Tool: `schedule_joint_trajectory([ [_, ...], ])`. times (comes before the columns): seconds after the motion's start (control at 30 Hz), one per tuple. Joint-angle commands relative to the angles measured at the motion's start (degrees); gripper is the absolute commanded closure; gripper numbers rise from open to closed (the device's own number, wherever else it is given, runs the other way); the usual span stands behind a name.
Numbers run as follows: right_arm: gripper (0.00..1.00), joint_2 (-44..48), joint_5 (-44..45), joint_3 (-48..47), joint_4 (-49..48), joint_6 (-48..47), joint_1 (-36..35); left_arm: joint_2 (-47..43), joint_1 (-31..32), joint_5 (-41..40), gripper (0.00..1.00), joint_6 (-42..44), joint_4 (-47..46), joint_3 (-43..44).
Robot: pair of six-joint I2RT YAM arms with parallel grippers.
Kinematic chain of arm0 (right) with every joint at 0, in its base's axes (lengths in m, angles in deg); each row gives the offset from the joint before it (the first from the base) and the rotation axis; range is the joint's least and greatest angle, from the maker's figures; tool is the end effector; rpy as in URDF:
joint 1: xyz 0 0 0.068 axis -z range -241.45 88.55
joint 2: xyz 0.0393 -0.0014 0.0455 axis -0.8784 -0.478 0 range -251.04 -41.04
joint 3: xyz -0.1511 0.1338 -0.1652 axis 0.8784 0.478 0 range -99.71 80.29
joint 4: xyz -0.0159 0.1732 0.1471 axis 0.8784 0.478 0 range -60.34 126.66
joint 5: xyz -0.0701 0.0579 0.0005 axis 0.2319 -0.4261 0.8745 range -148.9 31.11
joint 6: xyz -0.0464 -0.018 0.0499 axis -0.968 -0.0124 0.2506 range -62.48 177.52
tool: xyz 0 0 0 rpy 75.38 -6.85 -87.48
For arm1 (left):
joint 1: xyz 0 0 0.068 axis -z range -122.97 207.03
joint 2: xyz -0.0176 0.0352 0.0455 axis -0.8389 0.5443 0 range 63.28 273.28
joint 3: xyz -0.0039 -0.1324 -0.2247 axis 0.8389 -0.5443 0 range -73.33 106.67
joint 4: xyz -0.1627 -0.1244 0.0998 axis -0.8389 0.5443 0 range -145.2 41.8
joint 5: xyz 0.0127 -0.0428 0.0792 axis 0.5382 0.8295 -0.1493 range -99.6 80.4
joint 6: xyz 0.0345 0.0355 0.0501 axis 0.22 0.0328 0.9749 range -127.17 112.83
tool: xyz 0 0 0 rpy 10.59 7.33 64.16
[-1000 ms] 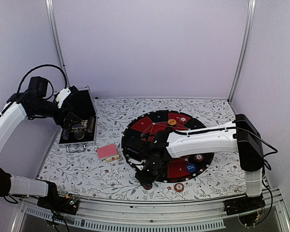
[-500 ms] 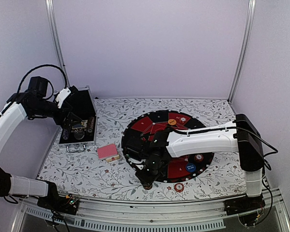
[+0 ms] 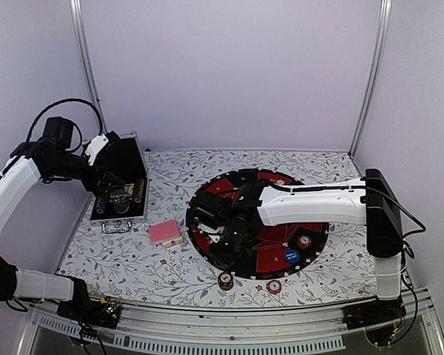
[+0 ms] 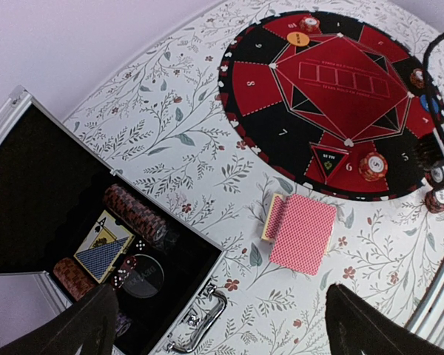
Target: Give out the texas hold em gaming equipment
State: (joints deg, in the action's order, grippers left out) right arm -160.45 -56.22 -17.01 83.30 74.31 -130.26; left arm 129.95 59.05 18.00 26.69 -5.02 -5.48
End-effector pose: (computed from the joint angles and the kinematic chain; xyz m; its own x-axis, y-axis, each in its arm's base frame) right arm 0.1441 0.3643 0.1821 -0.6033 -0.7578 -0.2485 -0.7865 0.6170 0.0278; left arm 0.2088 -0.0341 0.3145 -0.4395 0.5098 -0.7396 0.6986 0.7116 0.0753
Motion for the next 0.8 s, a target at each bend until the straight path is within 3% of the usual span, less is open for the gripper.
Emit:
schedule_joint_trajectory([
  [0.0, 0.68, 0.79, 1.43, -2.29, -1.23, -1.51, 3.4, 0.03, 0.7, -0.02, 0.0, 0.25, -0.17, 0.97],
  [0.3, 0.68, -3.52, 0.72, -3.96, -4.3, -3.84, 8.44, -0.12, 0.7, -0.69, 0.0, 0.51, -0.05, 1.14],
  [0.77, 0.68, -7.48, -0.45, -2.38, -7.84, -4.86, 10.42, 0.21, 0.7, -1.28, 0.0, 0.98, -0.16, 1.13],
])
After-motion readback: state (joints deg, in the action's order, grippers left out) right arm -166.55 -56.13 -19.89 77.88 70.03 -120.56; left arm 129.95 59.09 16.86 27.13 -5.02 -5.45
